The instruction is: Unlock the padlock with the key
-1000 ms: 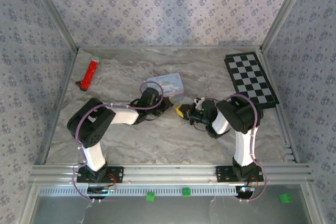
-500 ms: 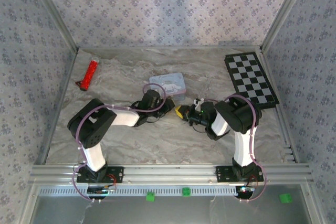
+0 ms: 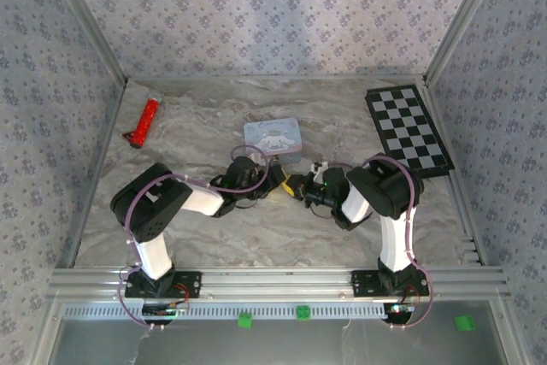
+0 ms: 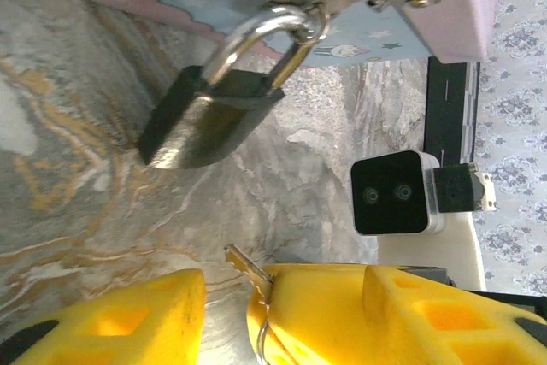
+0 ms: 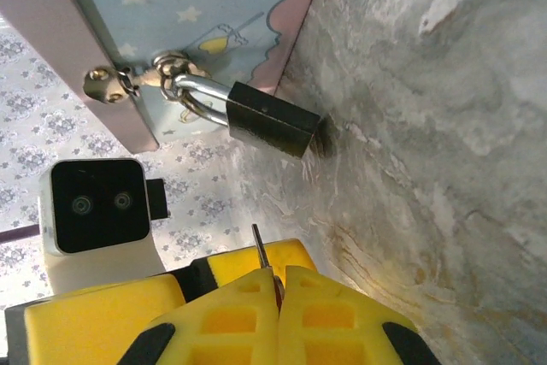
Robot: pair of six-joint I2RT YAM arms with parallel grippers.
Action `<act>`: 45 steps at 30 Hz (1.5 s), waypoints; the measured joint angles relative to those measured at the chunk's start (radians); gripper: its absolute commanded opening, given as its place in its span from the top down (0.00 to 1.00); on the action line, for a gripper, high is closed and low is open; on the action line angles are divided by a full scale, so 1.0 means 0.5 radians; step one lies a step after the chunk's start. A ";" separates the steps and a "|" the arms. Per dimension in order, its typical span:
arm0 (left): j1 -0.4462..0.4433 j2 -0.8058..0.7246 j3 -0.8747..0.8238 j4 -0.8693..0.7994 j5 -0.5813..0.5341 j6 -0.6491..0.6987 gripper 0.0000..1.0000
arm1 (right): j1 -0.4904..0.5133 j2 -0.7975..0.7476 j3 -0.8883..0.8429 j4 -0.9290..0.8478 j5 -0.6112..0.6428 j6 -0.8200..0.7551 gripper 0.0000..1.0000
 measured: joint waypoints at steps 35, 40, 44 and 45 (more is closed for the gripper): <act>0.056 0.150 0.174 -0.031 -0.398 0.864 0.48 | -0.115 -0.505 -0.182 -0.582 -0.012 -0.417 1.00; 0.056 0.214 0.269 -0.074 -0.409 0.878 0.53 | -0.116 -0.462 -0.193 -0.517 -0.014 -0.414 1.00; 0.056 0.237 0.326 -0.155 -0.445 0.877 0.59 | -0.116 -0.413 -0.203 -0.462 -0.014 -0.398 1.00; 0.056 0.242 0.339 -0.173 -0.451 0.877 0.61 | -0.116 -0.403 -0.204 -0.452 -0.014 -0.392 1.00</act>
